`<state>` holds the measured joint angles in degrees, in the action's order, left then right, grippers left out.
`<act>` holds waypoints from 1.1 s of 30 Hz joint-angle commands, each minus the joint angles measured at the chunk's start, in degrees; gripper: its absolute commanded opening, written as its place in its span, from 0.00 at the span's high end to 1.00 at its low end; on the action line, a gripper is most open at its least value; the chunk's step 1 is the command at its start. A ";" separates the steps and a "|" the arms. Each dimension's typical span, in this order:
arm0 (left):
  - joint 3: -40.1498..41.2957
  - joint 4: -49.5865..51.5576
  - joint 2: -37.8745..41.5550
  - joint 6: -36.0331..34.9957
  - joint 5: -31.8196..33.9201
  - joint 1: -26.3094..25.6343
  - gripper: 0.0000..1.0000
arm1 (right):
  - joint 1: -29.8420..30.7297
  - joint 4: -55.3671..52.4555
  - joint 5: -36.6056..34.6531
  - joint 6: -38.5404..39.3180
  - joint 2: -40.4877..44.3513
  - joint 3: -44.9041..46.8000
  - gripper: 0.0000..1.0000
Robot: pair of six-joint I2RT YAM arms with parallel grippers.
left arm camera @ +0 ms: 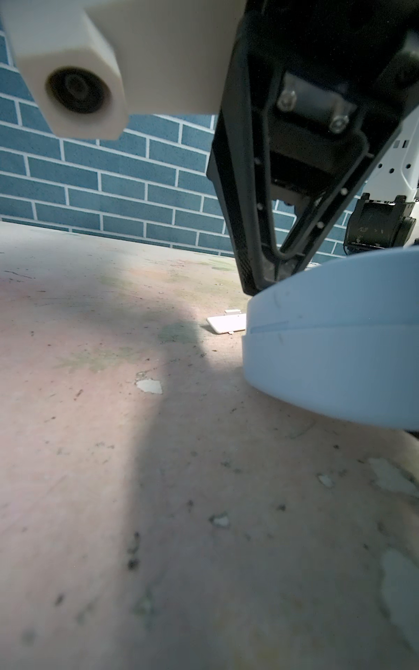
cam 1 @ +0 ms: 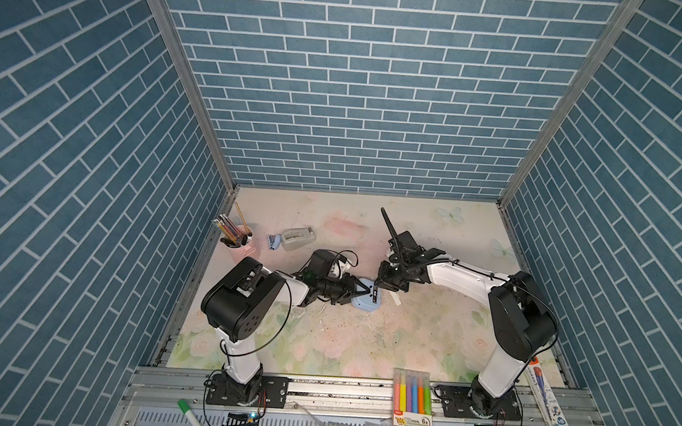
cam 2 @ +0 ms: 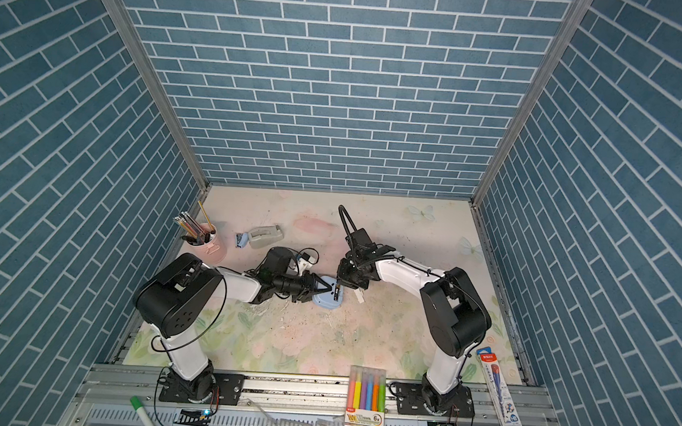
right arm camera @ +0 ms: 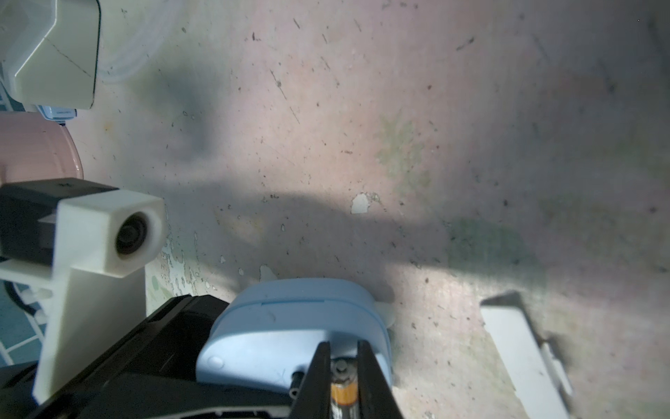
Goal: Insert the battery into the alarm
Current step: Install the battery in the alarm.
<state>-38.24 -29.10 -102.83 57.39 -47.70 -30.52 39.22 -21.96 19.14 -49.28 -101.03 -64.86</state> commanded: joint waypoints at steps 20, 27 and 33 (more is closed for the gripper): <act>0.97 3.93 -0.88 -0.52 3.54 0.38 1.00 | 8.67 -4.39 2.05 -7.08 -0.08 7.63 0.88; 1.23 3.53 -0.69 -0.23 3.64 0.53 1.00 | 10.74 -1.93 5.62 -9.01 -2.05 8.22 0.89; 0.97 3.54 -1.21 -0.16 3.33 0.64 1.00 | 10.24 -5.17 2.73 -6.12 1.36 5.28 0.89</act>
<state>-37.63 -27.90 -102.37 57.14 -50.02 -29.28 44.84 -18.92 14.39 -55.64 -98.52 -60.82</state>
